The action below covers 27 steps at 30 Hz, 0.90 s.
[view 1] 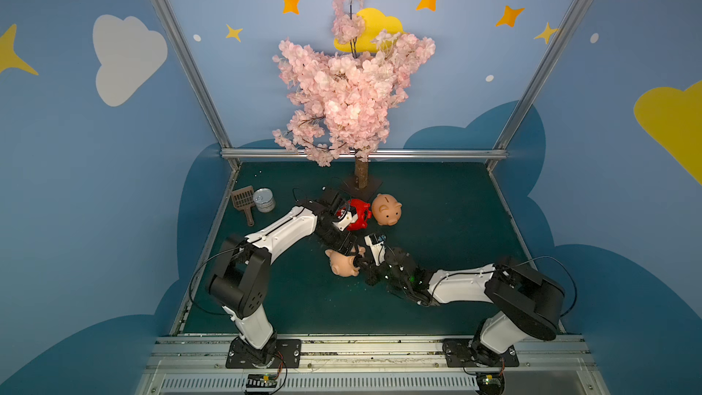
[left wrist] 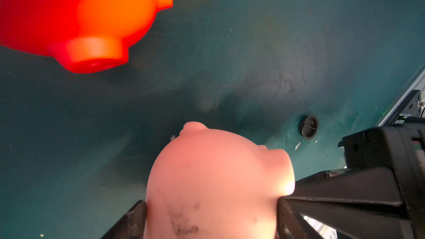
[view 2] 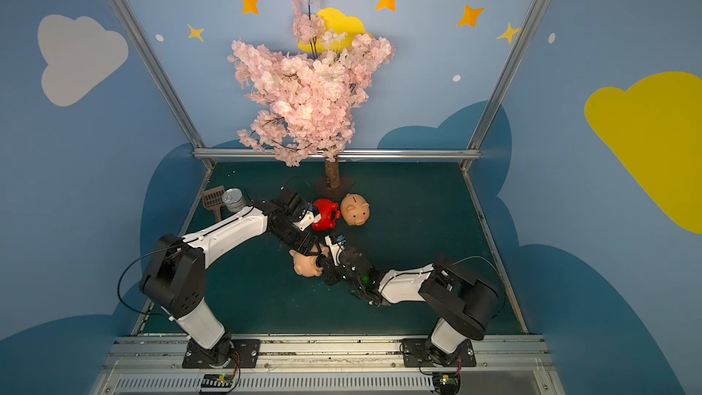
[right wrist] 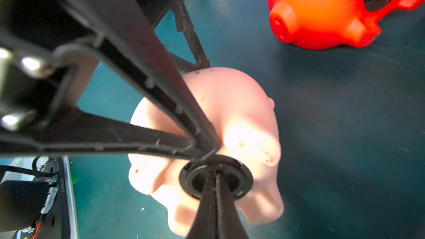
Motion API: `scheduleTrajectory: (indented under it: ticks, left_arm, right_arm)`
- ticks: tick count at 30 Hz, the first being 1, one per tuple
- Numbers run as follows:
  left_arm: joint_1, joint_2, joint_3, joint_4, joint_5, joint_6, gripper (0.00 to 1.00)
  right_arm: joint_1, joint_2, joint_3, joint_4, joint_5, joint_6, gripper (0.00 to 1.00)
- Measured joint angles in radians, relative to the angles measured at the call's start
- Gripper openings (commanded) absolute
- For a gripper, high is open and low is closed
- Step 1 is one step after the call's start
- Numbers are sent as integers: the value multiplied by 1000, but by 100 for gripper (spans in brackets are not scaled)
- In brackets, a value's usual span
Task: Close piggy banks
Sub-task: Screw the knob on the piggy bank.
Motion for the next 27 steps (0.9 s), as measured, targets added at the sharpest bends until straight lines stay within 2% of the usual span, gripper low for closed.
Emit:
scheduleTrajectory:
  ticks: [27]
  left_arm:
    - [2, 0, 2, 5, 0, 3, 82]
  right_arm:
    - [-40, 2, 50, -89, -89, 47, 0]
